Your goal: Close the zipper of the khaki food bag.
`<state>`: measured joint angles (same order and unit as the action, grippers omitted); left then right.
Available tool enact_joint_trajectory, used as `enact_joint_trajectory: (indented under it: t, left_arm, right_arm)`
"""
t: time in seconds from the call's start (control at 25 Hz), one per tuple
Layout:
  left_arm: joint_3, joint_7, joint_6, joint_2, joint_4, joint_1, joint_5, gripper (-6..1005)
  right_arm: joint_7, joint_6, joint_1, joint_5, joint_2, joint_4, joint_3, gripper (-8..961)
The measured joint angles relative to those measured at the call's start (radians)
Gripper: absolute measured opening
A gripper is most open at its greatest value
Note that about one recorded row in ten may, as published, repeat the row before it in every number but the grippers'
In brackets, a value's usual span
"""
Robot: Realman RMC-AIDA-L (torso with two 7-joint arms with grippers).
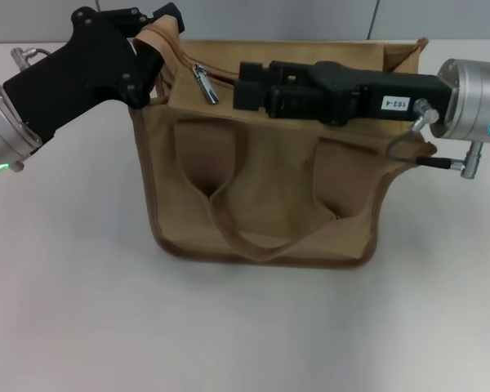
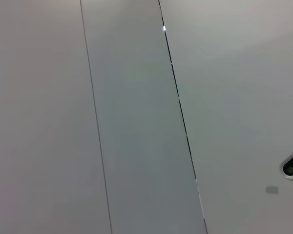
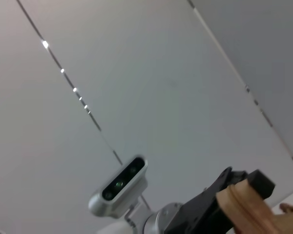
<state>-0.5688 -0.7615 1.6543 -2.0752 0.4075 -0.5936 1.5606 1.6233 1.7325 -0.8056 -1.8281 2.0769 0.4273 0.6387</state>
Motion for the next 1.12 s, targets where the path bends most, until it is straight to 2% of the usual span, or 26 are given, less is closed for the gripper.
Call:
enact_joint_trajectory:
  t: [0.16, 0.32, 0.92, 1.12]
  left_arm:
    - [0.002, 0.0, 0.003, 0.001, -0.003, 0.0, -0.001, 5]
    - [0.0, 0.001, 0.006, 0.001, -0.003, 0.0, -0.001, 4]
    - [-0.005, -0.004, 0.023, -0.001, -0.025, -0.021, -0.001, 4]
    - [-0.005, -0.005, 0.037, -0.002, -0.031, -0.027, 0.0, 4]
  right_arm:
    - [0.03, -0.014, -0.016, 0.0, 0.0, 0.005, 0.032, 686]
    - [0.1, -0.085, -0.038, -0.002, 0.0, 0.006, 0.082, 684]
    - [0.119, -0.15, -0.062, 0.0, 0.005, 0.02, 0.111, 299]
    - [0.121, -0.174, -0.066, 0.0, 0.008, 0.017, 0.126, 298]
